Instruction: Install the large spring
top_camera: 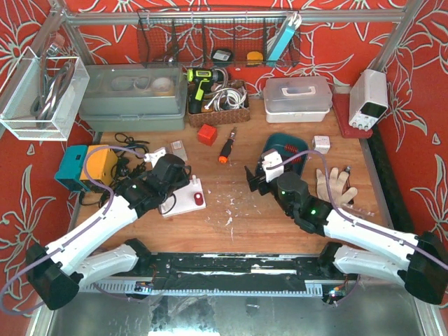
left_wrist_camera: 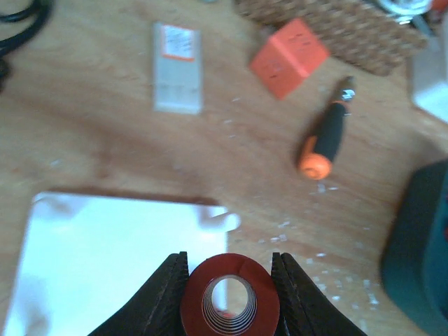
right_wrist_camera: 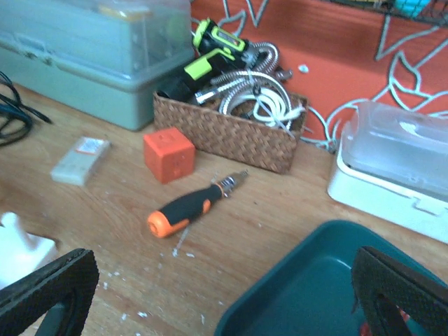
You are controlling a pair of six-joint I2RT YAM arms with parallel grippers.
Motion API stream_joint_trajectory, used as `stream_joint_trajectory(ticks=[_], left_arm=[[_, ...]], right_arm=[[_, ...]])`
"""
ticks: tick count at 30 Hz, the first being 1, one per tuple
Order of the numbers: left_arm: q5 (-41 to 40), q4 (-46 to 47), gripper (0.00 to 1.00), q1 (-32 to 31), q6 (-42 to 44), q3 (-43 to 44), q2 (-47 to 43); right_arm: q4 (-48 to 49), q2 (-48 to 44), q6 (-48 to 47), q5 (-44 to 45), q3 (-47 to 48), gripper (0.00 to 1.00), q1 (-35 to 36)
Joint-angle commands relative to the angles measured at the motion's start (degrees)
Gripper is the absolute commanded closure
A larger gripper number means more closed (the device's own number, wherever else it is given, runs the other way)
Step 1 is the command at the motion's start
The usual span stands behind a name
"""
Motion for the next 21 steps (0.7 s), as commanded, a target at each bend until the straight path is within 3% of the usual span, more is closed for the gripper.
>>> stream_joint_trajectory(ticks=[1, 9, 21], left_arm=[[-7.7, -12.1, 1.0, 0.2, -8.1, 0.2, -2.9], [-10.7, -20.9, 1.0, 0.2, -11.8, 0.2, -6.8], [-10.0, -21.7, 1.0, 0.2, -12.8, -6.0, -8.0]], right_arm=[[-2.3, 2.7, 1.7, 5.6, -0.3, 0.01, -0.4], [-2.6, 5.2, 2.3, 5.6, 0.1, 0.01, -0.8], [-2.8, 5.9, 2.3, 5.4, 0.1, 0.01, -1.1]])
